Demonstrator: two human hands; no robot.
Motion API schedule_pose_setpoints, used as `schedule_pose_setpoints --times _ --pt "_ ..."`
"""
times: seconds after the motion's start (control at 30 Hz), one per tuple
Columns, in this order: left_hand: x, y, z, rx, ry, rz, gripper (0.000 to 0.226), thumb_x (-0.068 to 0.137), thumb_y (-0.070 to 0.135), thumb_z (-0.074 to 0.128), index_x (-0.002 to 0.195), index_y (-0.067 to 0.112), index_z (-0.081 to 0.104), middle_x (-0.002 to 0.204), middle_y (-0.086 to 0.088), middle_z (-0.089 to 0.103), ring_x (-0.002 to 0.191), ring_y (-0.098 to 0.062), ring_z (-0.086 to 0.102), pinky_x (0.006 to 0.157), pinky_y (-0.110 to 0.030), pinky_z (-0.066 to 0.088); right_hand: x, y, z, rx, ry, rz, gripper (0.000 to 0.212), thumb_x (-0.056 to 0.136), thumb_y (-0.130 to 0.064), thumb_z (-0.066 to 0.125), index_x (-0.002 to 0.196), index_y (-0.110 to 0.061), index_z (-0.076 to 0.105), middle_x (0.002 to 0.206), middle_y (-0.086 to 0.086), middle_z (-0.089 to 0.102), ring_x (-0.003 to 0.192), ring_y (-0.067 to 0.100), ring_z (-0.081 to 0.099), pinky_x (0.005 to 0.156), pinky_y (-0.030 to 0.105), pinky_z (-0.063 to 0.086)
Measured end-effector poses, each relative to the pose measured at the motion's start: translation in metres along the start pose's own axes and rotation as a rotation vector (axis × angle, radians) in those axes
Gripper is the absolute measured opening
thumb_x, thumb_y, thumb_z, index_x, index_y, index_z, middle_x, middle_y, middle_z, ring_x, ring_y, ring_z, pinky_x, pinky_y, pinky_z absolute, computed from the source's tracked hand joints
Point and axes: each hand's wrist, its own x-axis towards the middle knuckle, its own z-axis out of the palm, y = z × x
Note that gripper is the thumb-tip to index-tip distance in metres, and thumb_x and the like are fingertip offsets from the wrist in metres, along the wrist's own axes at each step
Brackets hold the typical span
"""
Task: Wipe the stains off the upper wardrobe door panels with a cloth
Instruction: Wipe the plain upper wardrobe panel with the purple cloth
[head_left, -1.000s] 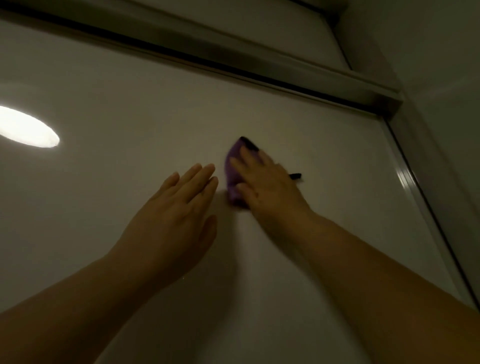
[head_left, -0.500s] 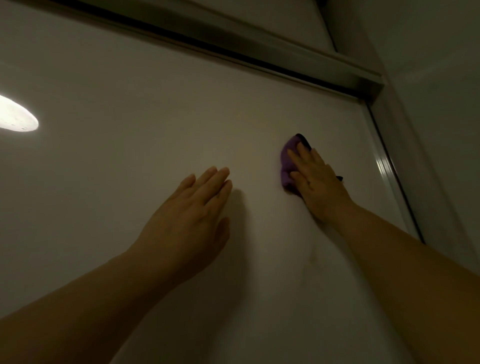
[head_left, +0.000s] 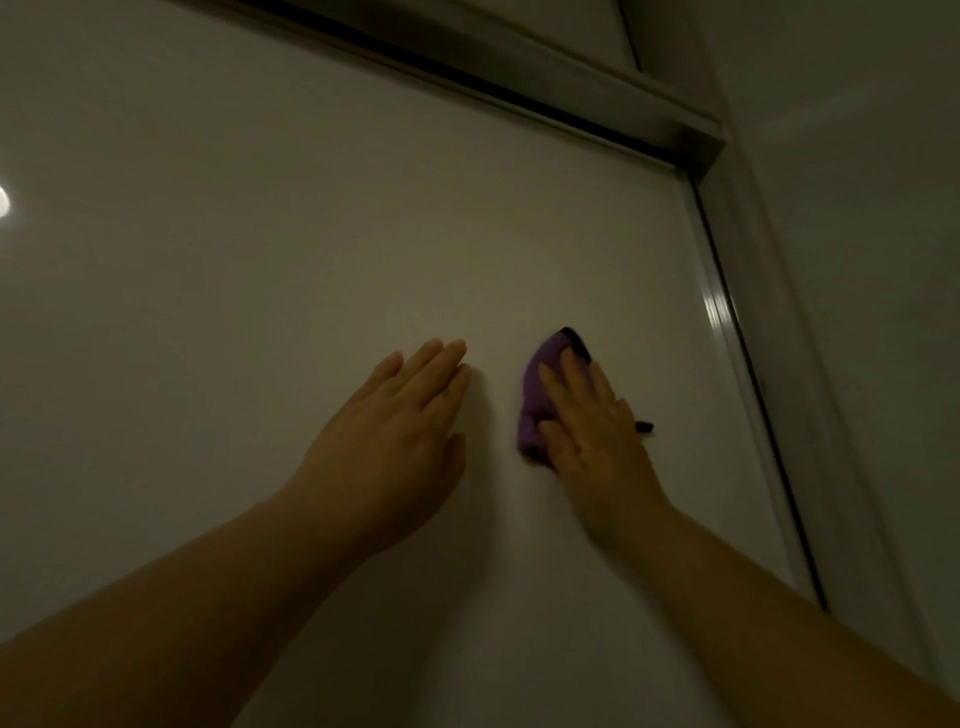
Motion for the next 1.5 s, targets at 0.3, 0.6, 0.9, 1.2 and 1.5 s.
schedule_pose_setpoints --times 0.3,0.6,0.9,1.2,1.5 --pt "-0.014 -0.010 -0.007 0.033 -0.007 -0.007 0.061 0.087 0.037 0.026 0.135 0.004 0.040 0.145 -0.014 0.035 0.133 -0.027 0.031 0.107 -0.044 0.020 -0.046 0.027 0.002 -0.138 -0.079 -0.358 0.055 0.088 -0.041 0.036 0.140 -0.030 0.027 0.149 0.004 0.028 0.137 0.032 0.026 0.103 0.061 0.026" --pt "-0.025 -0.033 -0.004 0.060 -0.028 -0.027 0.057 0.089 0.031 0.025 0.137 0.003 0.038 0.145 -0.012 0.034 0.133 -0.027 0.030 0.108 -0.041 0.019 0.006 -0.015 0.005 -0.054 0.025 0.100 0.059 0.090 -0.046 0.019 0.146 -0.029 0.014 0.157 0.000 0.002 0.143 0.026 0.000 0.113 0.047 0.009" --pt "-0.025 -0.032 -0.002 0.098 -0.038 -0.032 0.060 0.088 0.033 0.025 0.137 0.001 0.039 0.145 -0.012 0.034 0.133 -0.027 0.031 0.109 -0.040 0.015 -0.105 0.024 0.022 -0.129 -0.062 -0.298 0.050 0.097 -0.046 0.024 0.144 -0.043 0.007 0.154 -0.014 0.005 0.142 0.017 0.002 0.113 0.051 0.014" --pt "-0.014 -0.014 0.004 0.050 0.009 -0.014 0.057 0.085 0.028 0.029 0.133 0.000 0.043 0.142 -0.015 0.039 0.130 -0.030 0.035 0.107 -0.039 0.012 -0.064 -0.013 0.023 -0.074 0.004 -0.056 0.055 0.092 -0.047 0.020 0.145 -0.038 0.009 0.152 -0.012 -0.002 0.142 0.021 0.001 0.112 0.040 0.003" --pt "-0.013 -0.018 0.006 0.080 -0.004 0.011 0.055 0.086 0.027 0.030 0.131 0.002 0.048 0.139 -0.012 0.044 0.128 -0.029 0.040 0.107 -0.041 0.015 -0.055 0.068 0.002 0.004 0.078 0.087 0.051 0.093 -0.053 0.015 0.142 -0.041 0.007 0.154 -0.010 0.003 0.142 0.020 0.004 0.115 0.042 0.011"
